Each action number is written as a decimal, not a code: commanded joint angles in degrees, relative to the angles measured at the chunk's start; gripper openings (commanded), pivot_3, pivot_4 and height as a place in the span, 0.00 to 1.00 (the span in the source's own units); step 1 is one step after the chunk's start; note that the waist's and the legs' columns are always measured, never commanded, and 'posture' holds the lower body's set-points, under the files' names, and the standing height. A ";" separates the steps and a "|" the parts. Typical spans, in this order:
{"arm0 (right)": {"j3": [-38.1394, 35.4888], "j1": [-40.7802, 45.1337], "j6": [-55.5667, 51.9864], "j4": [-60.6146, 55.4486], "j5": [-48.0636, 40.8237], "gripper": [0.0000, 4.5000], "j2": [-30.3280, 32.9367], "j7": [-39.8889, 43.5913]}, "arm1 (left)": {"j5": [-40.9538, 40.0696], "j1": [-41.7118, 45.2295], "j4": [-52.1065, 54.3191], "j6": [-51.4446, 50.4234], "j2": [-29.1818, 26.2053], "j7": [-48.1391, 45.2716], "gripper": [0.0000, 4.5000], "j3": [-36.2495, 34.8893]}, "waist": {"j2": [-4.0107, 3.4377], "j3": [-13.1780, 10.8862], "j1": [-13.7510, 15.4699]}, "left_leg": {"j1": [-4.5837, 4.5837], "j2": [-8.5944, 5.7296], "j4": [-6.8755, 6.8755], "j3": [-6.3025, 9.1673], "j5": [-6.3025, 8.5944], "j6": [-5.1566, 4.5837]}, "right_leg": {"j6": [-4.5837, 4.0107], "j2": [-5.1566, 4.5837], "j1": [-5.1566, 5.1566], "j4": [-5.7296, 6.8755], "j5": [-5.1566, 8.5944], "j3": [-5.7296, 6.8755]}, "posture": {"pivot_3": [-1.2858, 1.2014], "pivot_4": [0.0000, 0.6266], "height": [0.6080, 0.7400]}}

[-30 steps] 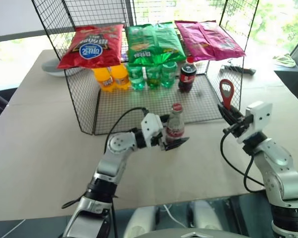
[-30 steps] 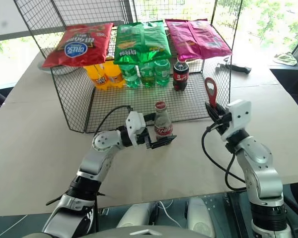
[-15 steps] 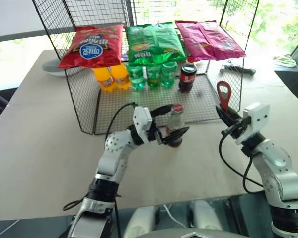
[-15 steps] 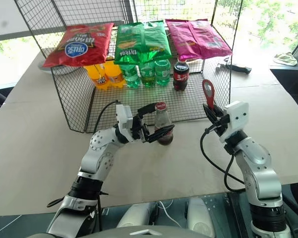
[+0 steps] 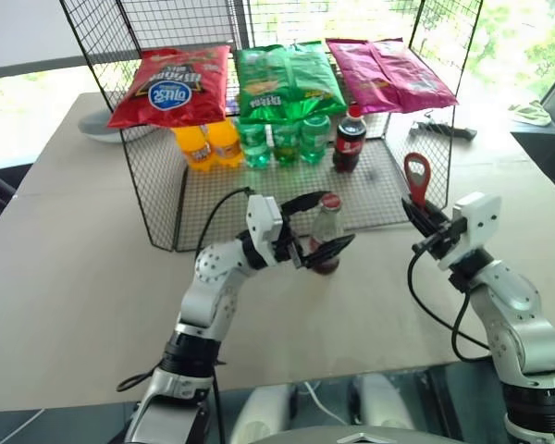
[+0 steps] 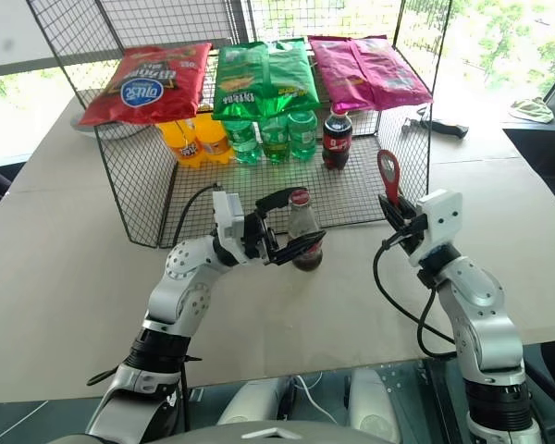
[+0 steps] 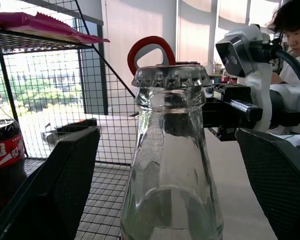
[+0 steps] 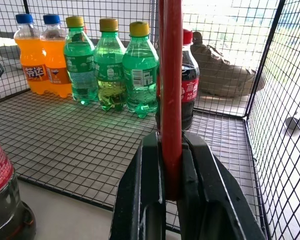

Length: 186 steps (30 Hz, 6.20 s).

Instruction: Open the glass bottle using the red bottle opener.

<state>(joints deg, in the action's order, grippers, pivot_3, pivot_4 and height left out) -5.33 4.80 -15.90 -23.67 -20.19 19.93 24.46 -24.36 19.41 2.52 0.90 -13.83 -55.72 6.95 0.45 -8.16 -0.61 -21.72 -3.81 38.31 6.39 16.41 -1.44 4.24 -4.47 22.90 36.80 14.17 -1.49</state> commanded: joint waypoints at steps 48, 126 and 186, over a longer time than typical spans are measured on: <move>22.19 8.68 49.24 23.80 50.36 0.00 2.20 -16.23 | 1.11 -1.01 2.18 -0.62 -1.84 1.24 0.41 1.42 | 0.00 0.06 -0.06 | 0.75 0.01 -0.15 -0.15 0.00 0.01 | -0.02 0.05 -0.59 -0.04 0.02 -0.12 | 0.52 0.24 1.00; 11.66 25.10 57.11 26.05 51.07 0.00 18.29 -17.74 | 0.06 -1.98 1.79 -0.94 -2.01 1.09 0.56 1.95 | 0.00 0.00 0.02 | 0.91 0.06 -0.59 -0.19 0.00 0.01 | -0.03 0.05 -0.79 -0.47 0.02 -0.16 | 0.52 0.24 1.00; -3.22 -20.16 1.35 2.91 -11.32 0.87 15.92 14.51 | 6.44 -27.00 13.89 0.98 -13.51 18.58 1.00 -18.38 | -0.02 -0.09 0.93 | 0.70 0.19 -0.97 -0.43 0.16 -0.23 | 0.00 -0.01 -0.35 -0.58 0.01 -0.33 | 0.52 0.24 1.00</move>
<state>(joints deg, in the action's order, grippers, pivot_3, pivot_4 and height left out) -5.32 -14.97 -16.64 -20.77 -31.43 34.77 36.59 -16.67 -6.14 15.05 2.53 -26.62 -37.47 -9.31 0.44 -8.25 0.32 -21.02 -3.62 37.34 5.96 16.57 -1.67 4.23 -4.48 22.55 36.21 14.17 -1.82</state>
